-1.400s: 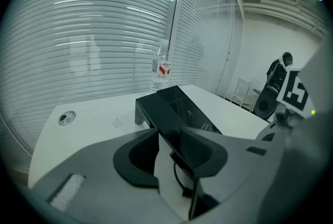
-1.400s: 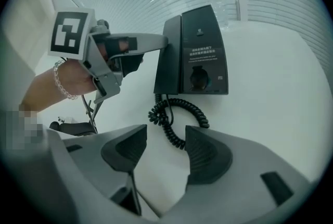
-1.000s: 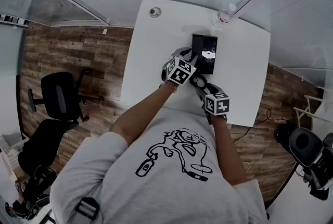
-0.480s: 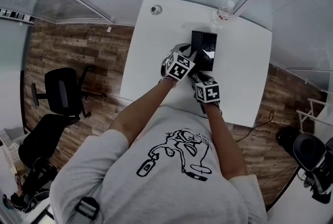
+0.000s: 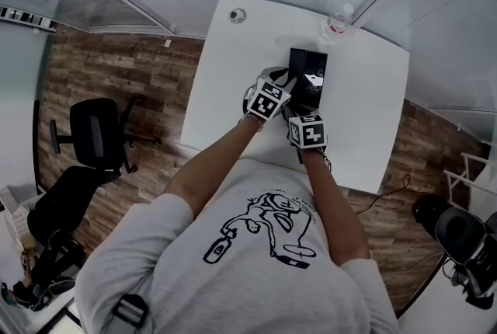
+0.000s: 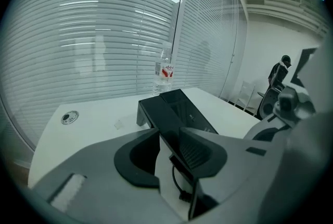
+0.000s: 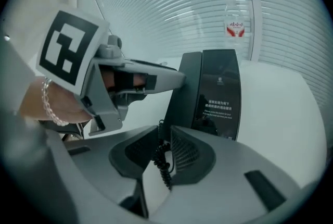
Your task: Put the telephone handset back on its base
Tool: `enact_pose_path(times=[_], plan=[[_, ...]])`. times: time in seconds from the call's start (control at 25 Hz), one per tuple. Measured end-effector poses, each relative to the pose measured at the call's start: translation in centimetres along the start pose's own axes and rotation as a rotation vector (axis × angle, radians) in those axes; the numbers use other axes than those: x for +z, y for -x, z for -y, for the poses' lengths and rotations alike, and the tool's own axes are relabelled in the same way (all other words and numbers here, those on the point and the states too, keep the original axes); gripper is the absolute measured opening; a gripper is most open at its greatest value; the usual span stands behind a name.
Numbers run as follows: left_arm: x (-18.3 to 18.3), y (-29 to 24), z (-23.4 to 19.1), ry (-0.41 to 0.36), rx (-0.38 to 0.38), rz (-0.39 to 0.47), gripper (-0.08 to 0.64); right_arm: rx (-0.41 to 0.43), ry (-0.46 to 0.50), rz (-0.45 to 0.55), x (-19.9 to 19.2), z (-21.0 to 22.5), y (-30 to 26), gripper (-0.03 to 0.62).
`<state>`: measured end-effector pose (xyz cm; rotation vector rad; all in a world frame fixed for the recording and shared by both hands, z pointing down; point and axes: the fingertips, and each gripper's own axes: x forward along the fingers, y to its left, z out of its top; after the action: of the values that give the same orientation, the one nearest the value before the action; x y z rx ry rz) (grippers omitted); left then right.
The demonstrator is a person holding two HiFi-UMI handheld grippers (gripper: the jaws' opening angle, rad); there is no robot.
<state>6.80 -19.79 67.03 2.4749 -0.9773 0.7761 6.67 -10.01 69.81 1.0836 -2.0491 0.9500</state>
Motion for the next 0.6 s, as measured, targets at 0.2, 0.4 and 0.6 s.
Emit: enact_pose_path(times=[0.2,0.4,0.6], plan=[[-0.2,-0.3,-0.2,0.002,-0.004,-0.011,0.118,0.002,-0.067,-0.072,-1.4,0.7,-0.2,0.075],[0.0,0.0,0.1,0.016,-0.032,-0.012,0.118,0.010,-0.127,-0.101,-1.7,0.3,0.1,0.098],[0.1,0.0,0.0,0.025,-0.042,-0.015,0.120,0.001,-0.137,-0.127,-2.0,0.3,0.3,0.098]])
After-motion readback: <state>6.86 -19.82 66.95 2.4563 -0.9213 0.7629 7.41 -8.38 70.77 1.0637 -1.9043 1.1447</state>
